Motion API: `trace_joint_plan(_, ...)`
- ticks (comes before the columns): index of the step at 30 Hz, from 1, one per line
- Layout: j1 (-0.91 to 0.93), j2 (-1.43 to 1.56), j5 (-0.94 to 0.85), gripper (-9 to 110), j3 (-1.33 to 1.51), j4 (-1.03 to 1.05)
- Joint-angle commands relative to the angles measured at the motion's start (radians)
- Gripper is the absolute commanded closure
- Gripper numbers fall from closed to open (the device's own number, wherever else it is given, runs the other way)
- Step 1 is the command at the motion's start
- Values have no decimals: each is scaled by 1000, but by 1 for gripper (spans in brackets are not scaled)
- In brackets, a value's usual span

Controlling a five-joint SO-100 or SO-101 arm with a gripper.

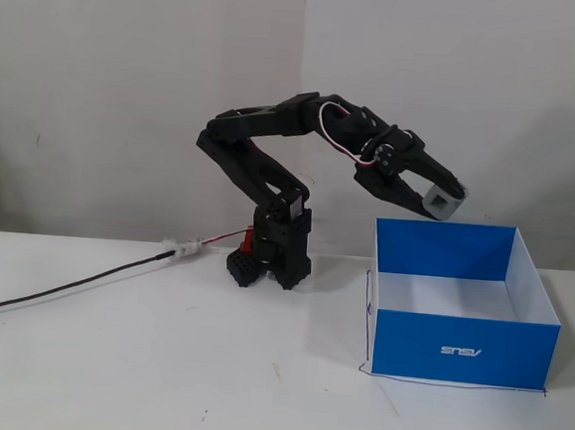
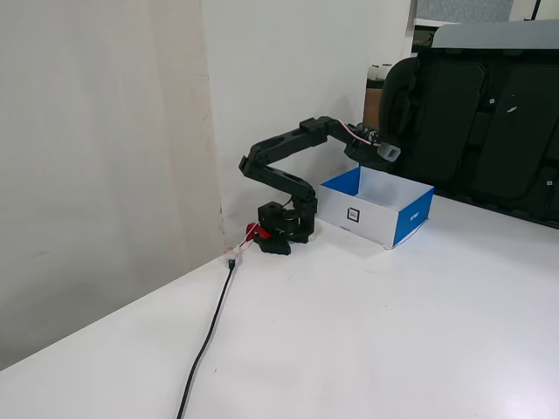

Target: Pick the gray block and keep it in the box.

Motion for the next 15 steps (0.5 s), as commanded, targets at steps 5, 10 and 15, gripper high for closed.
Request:
trace_joint_plan(5,-49,-327,8,101,-178,-35)
trace_joint_plan(10,-49,-416,8,101,-207,-67)
trace_joint_plan(15,-49,-431,40,69,-207,-86)
